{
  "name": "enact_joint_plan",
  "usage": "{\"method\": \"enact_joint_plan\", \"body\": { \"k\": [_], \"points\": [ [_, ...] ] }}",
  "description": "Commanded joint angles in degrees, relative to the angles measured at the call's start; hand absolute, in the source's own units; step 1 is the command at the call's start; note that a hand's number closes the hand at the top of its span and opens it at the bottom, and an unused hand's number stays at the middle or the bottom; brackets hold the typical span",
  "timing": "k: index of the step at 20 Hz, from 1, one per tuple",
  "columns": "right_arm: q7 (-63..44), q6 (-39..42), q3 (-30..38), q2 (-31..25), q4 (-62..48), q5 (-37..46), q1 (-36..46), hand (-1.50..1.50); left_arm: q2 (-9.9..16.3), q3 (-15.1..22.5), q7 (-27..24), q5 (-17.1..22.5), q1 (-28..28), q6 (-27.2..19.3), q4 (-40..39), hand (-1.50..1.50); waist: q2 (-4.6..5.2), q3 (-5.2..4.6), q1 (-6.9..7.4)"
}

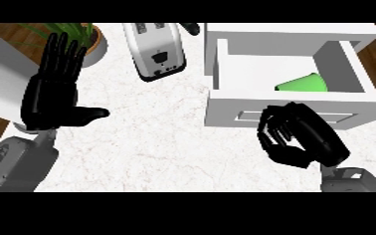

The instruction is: Pick up the cup, place it into the drawer and close the drawer

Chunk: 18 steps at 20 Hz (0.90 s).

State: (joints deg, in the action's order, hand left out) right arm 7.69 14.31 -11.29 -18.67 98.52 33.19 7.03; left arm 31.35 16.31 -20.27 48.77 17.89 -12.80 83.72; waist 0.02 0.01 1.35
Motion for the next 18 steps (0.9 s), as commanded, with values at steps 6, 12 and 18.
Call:
{"method": "enact_joint_plan", "body": {
  "k": [6,12,18],
  "points": [
    [3.79,-5.71,-1.46,3.77,-20.24,9.97,8.57,-1.50,3.04,-8.15,-0.42,0.95,-9.23,9.69,1.88,-1.50,0.04,0.00,-0.48],
    [11.42,-14.12,-0.41,6.76,-40.86,15.20,15.32,-1.50,1.81,-10.61,0.71,-0.10,-10.57,11.73,2.02,-1.50,0.14,0.02,-0.53],
    [14.06,-13.03,5.34,7.35,-53.79,13.48,26.12,-1.50,-0.30,-11.92,-0.74,-2.43,-16.51,15.25,4.47,-1.50,0.10,0.02,-0.34]
  ]
}}
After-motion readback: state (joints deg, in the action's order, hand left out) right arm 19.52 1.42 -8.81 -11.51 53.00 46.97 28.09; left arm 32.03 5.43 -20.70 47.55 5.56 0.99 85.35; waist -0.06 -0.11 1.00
